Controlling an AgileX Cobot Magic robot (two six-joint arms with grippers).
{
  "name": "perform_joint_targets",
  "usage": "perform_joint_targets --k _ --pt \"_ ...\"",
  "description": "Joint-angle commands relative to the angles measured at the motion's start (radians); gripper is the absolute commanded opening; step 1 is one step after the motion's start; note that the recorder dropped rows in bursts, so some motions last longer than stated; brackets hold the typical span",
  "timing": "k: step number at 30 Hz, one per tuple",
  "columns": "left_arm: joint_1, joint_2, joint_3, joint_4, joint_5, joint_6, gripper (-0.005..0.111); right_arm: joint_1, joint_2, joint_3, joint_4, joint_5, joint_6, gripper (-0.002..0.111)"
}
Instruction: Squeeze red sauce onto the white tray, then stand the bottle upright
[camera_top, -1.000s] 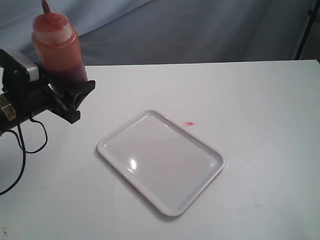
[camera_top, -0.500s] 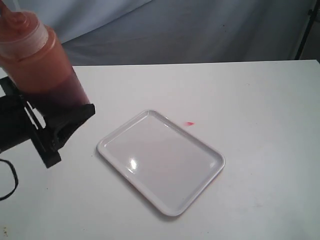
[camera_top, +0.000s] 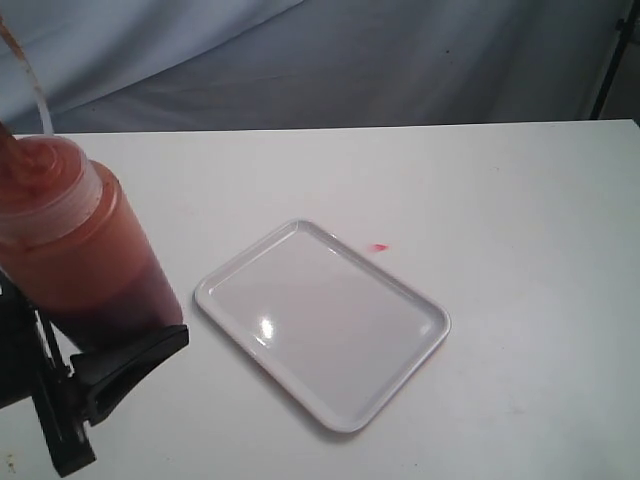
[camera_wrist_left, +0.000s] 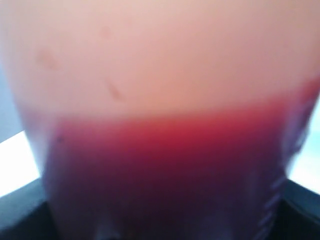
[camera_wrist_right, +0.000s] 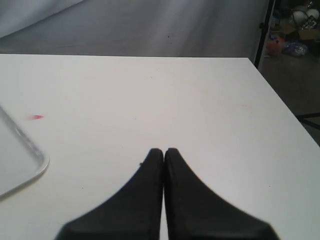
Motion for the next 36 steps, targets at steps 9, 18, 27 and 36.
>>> perform_joint_targets --k 9,18,27,36 --pt "-0.005 -0.051 0.04 0.001 -0.061 -0.043 0.0 0.004 -0.006 0.003 0.006 -0.003 0.006 0.0" --pt "-0.005 -0.051 0.04 0.001 -0.061 -0.056 0.0 0.004 -0.006 0.003 0.006 -0.003 0.006 0.0" --pt "-0.005 -0.051 0.04 0.001 -0.061 -0.059 0.0 0.004 -0.006 0.003 0.006 -0.003 0.006 0.0" --pt "-0.005 -0.051 0.04 0.001 -0.061 -0.057 0.0 0.004 -0.006 0.003 0.006 -0.003 0.006 0.0"
